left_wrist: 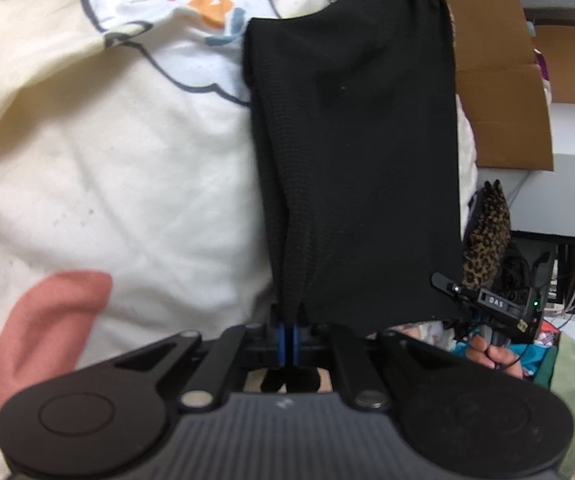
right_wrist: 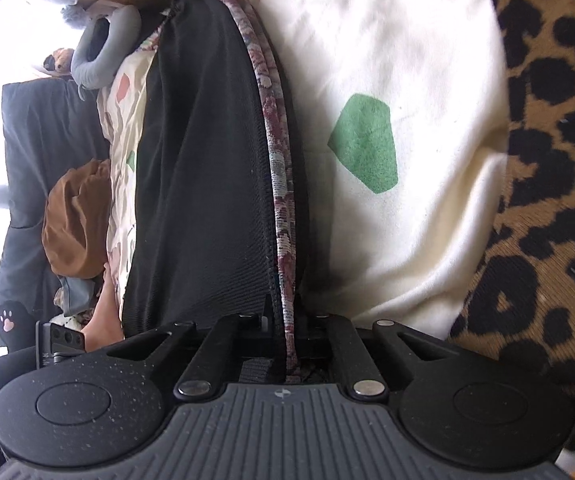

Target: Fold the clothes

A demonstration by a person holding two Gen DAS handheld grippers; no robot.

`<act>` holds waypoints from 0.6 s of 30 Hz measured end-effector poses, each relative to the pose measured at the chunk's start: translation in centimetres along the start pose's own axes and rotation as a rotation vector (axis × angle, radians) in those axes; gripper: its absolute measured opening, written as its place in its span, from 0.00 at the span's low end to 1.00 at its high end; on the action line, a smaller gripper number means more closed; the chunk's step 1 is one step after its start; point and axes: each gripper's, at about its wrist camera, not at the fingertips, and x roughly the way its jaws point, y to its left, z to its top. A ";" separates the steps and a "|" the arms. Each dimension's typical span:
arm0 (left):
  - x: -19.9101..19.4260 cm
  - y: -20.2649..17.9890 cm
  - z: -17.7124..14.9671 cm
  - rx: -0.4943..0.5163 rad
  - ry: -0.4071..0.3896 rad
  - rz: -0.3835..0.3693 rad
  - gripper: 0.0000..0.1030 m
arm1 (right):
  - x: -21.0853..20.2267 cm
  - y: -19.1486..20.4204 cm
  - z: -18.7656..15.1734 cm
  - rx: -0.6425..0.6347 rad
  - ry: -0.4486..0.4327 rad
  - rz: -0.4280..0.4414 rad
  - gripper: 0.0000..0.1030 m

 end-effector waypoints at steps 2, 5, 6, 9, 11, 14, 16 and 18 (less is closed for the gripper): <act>-0.3 -0.8 -0.6 0.015 0.009 -0.003 0.03 | -0.9 0.0 -0.5 0.004 -0.013 -0.003 0.02; -0.9 -1.8 -1.5 0.034 0.020 -0.001 0.03 | -2.2 0.1 -1.4 0.017 -0.025 -0.004 0.02; -1.1 -2.2 -1.7 0.039 0.023 0.000 0.03 | -2.5 0.3 -1.7 0.019 -0.028 -0.003 0.02; -1.8 -3.1 -2.6 0.054 0.032 0.005 0.03 | -3.4 0.9 -3.0 0.027 -0.031 0.000 0.02; -2.4 -3.5 -3.2 0.058 0.034 0.008 0.03 | -3.9 1.3 -3.8 0.032 -0.033 0.002 0.02; -3.3 -3.7 -4.3 0.062 0.034 0.010 0.03 | -4.2 1.6 -5.2 0.043 -0.028 0.003 0.02; -3.4 -4.0 -3.6 0.059 0.033 0.012 0.03 | -4.3 2.0 -6.1 0.049 -0.027 0.002 0.02; -4.0 -3.9 -3.1 0.053 0.033 0.016 0.03 | -4.4 2.3 -7.0 0.059 -0.029 0.005 0.02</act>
